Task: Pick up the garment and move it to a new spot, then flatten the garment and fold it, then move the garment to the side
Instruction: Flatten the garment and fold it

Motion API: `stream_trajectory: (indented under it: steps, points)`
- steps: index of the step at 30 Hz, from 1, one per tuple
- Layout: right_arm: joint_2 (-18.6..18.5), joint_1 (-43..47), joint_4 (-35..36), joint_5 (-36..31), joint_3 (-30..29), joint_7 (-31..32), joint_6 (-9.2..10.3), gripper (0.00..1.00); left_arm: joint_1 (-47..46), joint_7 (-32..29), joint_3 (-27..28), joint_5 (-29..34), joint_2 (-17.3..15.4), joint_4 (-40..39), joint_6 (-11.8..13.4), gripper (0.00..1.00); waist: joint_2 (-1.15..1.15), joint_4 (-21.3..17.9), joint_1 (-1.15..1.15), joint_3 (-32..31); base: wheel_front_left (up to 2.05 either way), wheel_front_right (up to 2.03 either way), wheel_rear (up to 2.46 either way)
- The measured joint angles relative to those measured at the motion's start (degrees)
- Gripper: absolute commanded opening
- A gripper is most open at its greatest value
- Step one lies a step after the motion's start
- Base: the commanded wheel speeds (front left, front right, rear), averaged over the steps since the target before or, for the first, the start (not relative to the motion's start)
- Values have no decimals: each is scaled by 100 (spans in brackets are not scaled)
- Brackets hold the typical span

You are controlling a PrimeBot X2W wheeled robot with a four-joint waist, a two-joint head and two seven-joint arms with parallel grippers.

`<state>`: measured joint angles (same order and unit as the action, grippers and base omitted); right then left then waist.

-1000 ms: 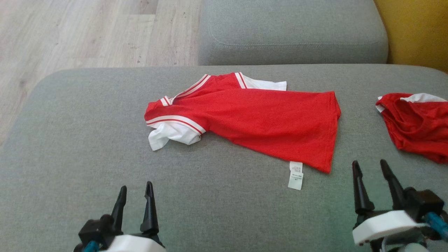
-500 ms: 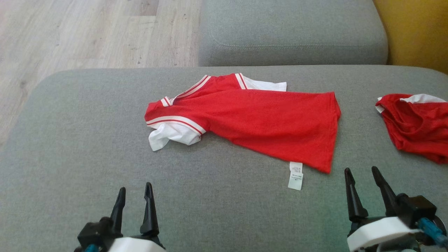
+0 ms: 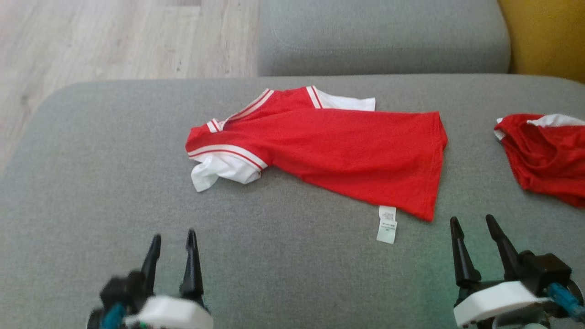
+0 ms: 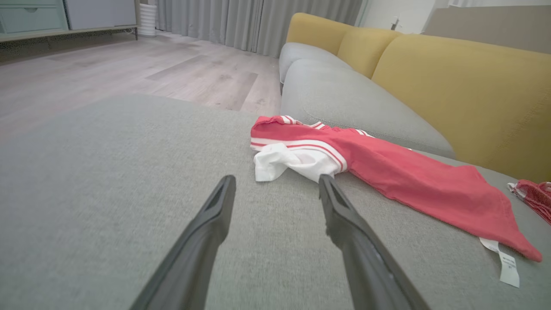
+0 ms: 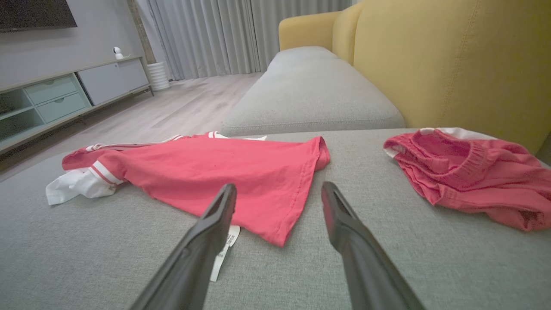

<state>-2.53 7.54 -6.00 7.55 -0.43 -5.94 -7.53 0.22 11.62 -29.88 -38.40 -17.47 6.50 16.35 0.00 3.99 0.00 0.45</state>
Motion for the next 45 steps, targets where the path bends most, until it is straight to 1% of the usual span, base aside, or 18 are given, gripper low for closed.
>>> stream_trajectory:
  steps: [1, 2, 3, 6, 10, 14, 18, 22, 24, 25, 26, 27, 28, 33, 38, 39, 42, 45]
  points:
    - [0, 0, 0, 0, 0, 0, 0, 100, 0, 0, 0, 0, 0, 0, 0, 100, 0, 0, 0, 0, 0, 0, 0]
    - [0, -21, 54, -4, 3, 15, 0, 100, -289, -87, 2, 12, -21, 118, -49, 100, 0, -11, 1, 97, 0, 0, 0]
    - [0, -21, 54, -4, 3, 15, 0, 100, -289, -87, 2, 12, -21, 118, -49, 100, 0, -11, 1, 97, 0, 0, 0]
    - [0, -171, 135, -69, 27, 49, 0, 100, -826, -249, 9, 8, -20, 392, -164, 100, 0, -43, 1, 284, 0, 0, 0]
    - [0, -534, 311, -178, 118, 110, 0, 100, -1462, -410, 23, -10, 10, 922, -335, 100, 0, -122, 1, 599, 0, 0, 0]
    - [-1, -881, 448, -226, 222, 146, 0, 100, -1951, -569, 59, -135, 54, 1573, -434, 100, 0, -236, 2, 964, 0, 0, 0]
    - [-2, -1118, 525, -277, 266, 151, 0, 100, -2329, -586, 104, -146, 90, 2050, -460, 100, 0, -363, 2, 1320, 0, 0, 0]
    - [-3, -1238, 531, -312, 265, 149, 0, 100, -2617, -610, 155, -193, 158, 2363, -535, 100, 0, -468, 3, 1617, 0, 0, 0]
    - [-3, -1279, 527, -312, 265, 148, 0, 100, -2726, -660, 149, -194, 164, 2512, -621, 100, 0, -511, 2, 1723, 0, 0, 0]
    - [-4, -1294, 526, -312, 264, 145, 0, 100, -2762, -665, 144, -194, 165, 2574, -636, 69, 0, -532, 2, 1761, 0, 0, 0]
    - [-4, -1301, 523, -312, 264, 142, 0, 100, -2797, -694, 134, -194, 170, 2643, -666, 35, -1, -551, 2, 1786, 0, 0, 0]
    - [-4, -1301, 514, -311, 264, 141, 0, 100, -2818, -687, 136, -196, 172, 2669, -708, 8, 0, -565, 2, 1800, 0, 0, 0]
    - [-4, -1301, 499, -311, 257, 136, 0, 100, -2828, -641, 135, -196, 174, 2670, -740, 0, 0, -569, 1, 1802, 0, 0, 0]
    - [-4, -1299, 397, -311, 154, 89, 0, 100, -2814, -296, 104, -194, 245, 2558, -857, 0, 0, -518, 0, 1673, 0, 0, 0]
    - [-4, -1279, 305, -310, 15, 81, 0, 100, -2618, -112, 36, -180, 230, 1898, -869, 0, 0, -372, 0, 1422, 0, 0, 0]
    - [-4, -1275, 285, -310, -7, 81, 0, 100, -2519, -113, 21, -148, 213, 1715, -845, 0, 0, -334, 0, 1365, 0, 0, 0]
    - [-3, -1230, 241, -309, -53, 82, 0, 100, -2098, -179, -35, -86, 92, 1053, -670, 0, 0, -212, 0, 1172, 0, 0, 0]
    - [-3, -1061, 209, -292, -159, 83, 0, 100, -1545, -424, -107, -122, -74, 238, -483, 0, 0, -78, -1, 972, 0, 0, 0]
